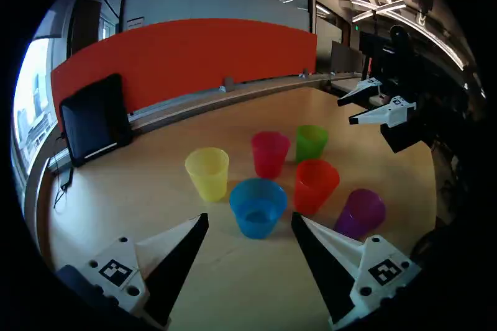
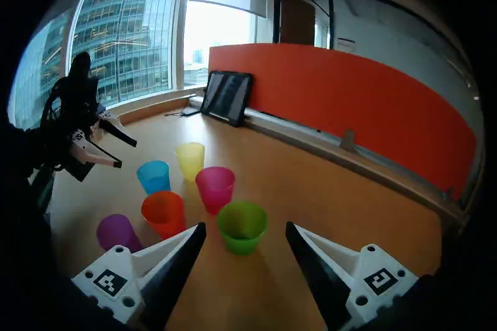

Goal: Pour water

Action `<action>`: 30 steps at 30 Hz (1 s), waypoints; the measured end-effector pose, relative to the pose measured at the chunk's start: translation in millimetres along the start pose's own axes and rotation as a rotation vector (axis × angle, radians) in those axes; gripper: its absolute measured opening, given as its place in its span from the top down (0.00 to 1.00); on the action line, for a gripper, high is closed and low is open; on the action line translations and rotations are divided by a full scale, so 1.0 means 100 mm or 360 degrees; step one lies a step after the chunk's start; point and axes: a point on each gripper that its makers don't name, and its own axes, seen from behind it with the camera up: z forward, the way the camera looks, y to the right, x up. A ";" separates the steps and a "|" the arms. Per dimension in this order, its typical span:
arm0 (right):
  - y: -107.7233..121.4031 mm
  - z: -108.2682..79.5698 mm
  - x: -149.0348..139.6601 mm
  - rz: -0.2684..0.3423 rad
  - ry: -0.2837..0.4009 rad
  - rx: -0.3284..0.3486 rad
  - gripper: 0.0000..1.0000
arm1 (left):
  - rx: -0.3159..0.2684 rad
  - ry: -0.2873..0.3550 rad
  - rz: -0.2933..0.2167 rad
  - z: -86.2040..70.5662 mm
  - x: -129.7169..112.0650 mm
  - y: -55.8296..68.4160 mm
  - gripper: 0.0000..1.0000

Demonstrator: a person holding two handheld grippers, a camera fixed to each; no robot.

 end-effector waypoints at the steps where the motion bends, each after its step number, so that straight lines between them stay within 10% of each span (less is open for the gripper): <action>1: 0.00 0.02 -0.02 0.0000 -0.0007 0.0003 0.01 | -0.0003 -0.0012 0.0005 0.02 -0.02 0.00 0.00; 30: -0.07 0.51 -0.46 -0.0048 -0.0193 0.0079 0.00 | -0.0071 -0.0196 0.0056 0.54 -0.34 0.05 0.00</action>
